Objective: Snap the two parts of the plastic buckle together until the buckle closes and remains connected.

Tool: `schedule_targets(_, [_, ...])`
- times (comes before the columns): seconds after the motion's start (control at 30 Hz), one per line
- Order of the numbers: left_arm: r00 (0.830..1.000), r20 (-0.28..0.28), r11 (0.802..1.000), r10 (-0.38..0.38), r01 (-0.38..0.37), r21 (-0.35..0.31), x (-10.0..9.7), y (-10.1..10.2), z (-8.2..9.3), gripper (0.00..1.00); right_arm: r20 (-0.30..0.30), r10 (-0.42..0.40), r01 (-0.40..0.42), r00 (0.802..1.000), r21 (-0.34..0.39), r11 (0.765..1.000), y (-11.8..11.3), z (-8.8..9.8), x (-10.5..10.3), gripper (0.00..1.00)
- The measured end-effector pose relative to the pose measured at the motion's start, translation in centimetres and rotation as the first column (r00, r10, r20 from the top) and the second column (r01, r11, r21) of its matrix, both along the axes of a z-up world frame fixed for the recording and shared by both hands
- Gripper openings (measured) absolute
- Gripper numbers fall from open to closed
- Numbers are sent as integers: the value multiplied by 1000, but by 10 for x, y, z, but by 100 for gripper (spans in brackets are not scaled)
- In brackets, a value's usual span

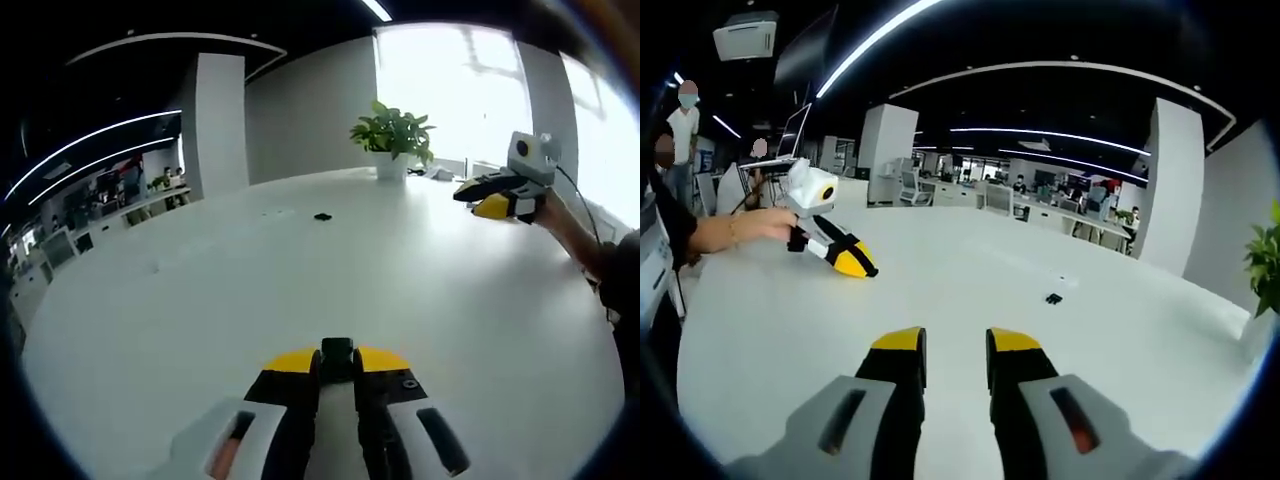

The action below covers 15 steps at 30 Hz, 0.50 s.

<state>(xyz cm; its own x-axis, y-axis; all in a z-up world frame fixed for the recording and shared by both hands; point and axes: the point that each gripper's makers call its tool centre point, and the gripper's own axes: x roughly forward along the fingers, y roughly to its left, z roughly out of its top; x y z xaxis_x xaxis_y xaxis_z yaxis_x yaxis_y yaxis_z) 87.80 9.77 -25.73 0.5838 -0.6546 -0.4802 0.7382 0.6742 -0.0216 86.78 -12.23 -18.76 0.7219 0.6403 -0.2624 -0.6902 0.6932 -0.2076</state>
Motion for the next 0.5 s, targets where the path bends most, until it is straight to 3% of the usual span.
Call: schedule_targets(0.5, [1000,7,1000,6,-6,-6,-6,6,0,13,-24,-60,60,998,-36,998,-30,-15,65,23])
